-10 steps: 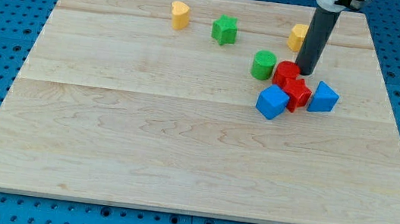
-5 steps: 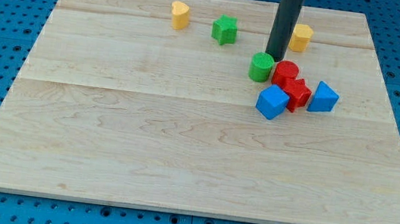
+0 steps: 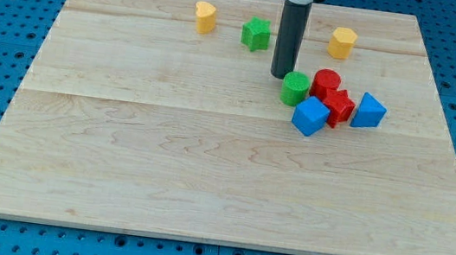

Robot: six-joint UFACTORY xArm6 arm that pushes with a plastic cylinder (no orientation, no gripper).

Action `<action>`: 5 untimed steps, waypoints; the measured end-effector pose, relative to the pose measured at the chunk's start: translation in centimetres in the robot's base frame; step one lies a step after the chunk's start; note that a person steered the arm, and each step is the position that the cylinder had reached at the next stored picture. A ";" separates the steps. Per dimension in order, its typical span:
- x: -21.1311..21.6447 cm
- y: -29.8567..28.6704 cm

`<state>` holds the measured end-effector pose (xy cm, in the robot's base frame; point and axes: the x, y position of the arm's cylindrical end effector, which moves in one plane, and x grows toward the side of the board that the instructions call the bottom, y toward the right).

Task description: Push the green circle into red circle

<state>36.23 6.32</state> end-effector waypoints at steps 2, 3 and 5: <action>0.5 -1.9; 1.6 -0.6; -1.4 1.1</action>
